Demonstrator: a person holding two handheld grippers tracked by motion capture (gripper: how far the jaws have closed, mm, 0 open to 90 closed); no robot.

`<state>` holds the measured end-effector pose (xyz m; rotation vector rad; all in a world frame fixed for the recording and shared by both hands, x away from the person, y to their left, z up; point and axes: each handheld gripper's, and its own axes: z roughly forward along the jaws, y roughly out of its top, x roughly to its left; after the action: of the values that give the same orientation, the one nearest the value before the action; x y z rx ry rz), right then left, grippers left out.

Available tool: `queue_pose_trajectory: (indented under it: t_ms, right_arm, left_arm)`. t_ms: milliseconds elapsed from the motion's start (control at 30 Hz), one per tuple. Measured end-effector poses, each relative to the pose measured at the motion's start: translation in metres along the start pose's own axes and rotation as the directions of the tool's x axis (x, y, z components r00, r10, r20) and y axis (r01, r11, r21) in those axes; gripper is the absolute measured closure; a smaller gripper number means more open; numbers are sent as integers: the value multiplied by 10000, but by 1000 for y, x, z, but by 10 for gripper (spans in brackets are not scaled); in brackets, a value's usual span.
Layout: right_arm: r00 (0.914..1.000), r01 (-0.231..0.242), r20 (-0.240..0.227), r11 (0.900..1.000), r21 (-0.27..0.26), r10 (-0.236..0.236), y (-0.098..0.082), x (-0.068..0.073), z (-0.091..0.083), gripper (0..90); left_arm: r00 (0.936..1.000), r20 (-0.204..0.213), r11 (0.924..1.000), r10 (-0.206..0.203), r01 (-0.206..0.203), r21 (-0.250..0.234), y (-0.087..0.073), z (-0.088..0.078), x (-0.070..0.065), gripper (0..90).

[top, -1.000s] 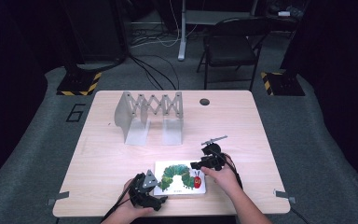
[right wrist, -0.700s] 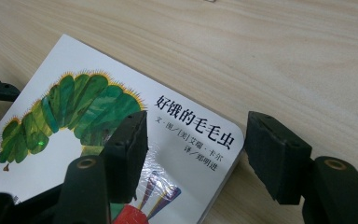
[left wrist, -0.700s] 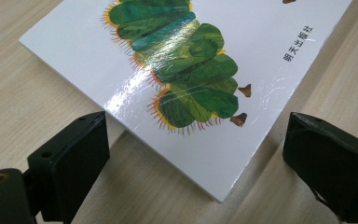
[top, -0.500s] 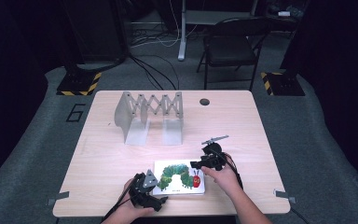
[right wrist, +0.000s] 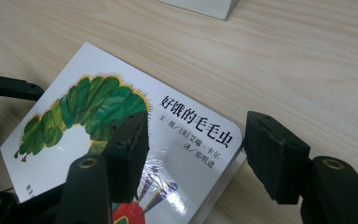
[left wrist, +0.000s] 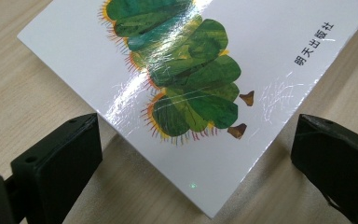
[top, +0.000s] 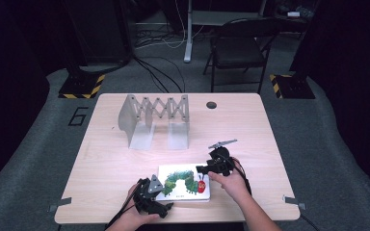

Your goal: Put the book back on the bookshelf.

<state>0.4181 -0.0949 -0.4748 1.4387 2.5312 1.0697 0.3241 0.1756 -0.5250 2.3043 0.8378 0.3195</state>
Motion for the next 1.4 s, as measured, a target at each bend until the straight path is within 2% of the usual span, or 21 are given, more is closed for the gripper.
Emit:
queue_pose_trajectory:
  t_ms: [67, 100, 233, 300, 367, 667, 767, 867, 1100, 1133, 1167, 1300, 1400]
  right_arm:
    - [9998, 180, 6, 9998, -92, -180, 0, -1, -1, 399]
    - [10000, 25, -31, 10000, -54, -25, 1, 1, -2, 400]
    - [9999, 101, -53, 9997, -240, -103, 1, 3, -3, 400]
    - [9999, 23, -103, 9999, -144, -24, 1, 4, -5, 402]
    - [9998, 176, -114, 9996, -234, -179, 1, 4, -5, 401]
    - [9996, 111, -237, 9993, -353, -120, 2, 9, -8, 404]
    - [9993, 220, -279, 9989, -418, -232, 3, 9, -9, 404]
    - [9996, 63, -287, 9991, -424, -75, 3, 10, -9, 404]
    - [9994, 1, -343, 9989, -461, -17, 4, 11, -10, 404]
    - [9993, 65, -357, 9986, -530, -84, 4, 10, -10, 407]
    - [9993, 80, -359, 9984, -551, -100, 5, 10, -10, 408]
    - [9995, 37, -320, 9983, -580, -56, 5, 10, -9, 409]
    - [9995, 40, -317, 9984, -560, -58, 5, 10, -8, 411]
  left_arm:
    - [10000, -61, 10000, -47, 47, -33, 0, 1, 0, 10]
    - [9999, -104, 10000, -74, 73, -41, 0, 1, 0, 7]
    - [9998, -154, 9999, -127, 127, -15, 0, 1, 0, 1]
    - [9996, -198, 9998, -186, 186, -20, 0, 1, 0, 1]
    - [9996, -223, 9998, -197, 197, -5, 0, 1, 0, 1]
    - [9988, -295, 9992, -389, 392, 87, 0, 0, 3, 0]
    - [9976, -493, 9988, -480, 484, 69, 0, 0, 2, 0]
    - [9959, -648, 9980, -630, 631, 1, 0, 1, 1, 0]
    - [9931, -821, 9964, -843, 840, -79, 1, 2, -1, 0]
    - [9906, -980, 9954, -957, 942, -196, 1, 3, -3, 0]
    - [9904, -960, 9950, -997, 986, -160, 1, 3, -3, 0]
    - [9912, -954, 9956, -922, 934, 85, 2, 1, -3, 0]
    - [9899, -1081, 9958, -919, 920, -46, 3, 2, -4, 0]
